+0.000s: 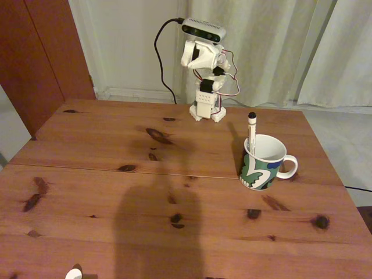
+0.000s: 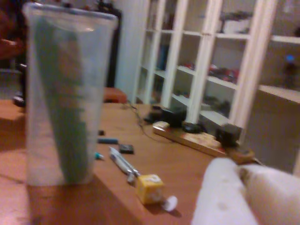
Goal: Clean up the desk and place the pens and markers into the cup
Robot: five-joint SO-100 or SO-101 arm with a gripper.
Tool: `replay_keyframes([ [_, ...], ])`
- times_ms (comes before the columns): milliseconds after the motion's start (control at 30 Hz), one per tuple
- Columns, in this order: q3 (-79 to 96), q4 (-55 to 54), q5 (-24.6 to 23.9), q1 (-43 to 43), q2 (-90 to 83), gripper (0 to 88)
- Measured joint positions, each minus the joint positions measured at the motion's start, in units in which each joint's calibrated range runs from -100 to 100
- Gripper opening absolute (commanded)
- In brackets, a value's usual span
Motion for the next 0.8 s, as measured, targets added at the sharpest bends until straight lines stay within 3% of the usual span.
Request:
replay_keyframes([
  [167, 0.59, 0.0, 0.0, 4.77, 0.08, 0.9],
  [800, 2.8, 0.0, 0.0, 6.01, 0.08, 0.9],
])
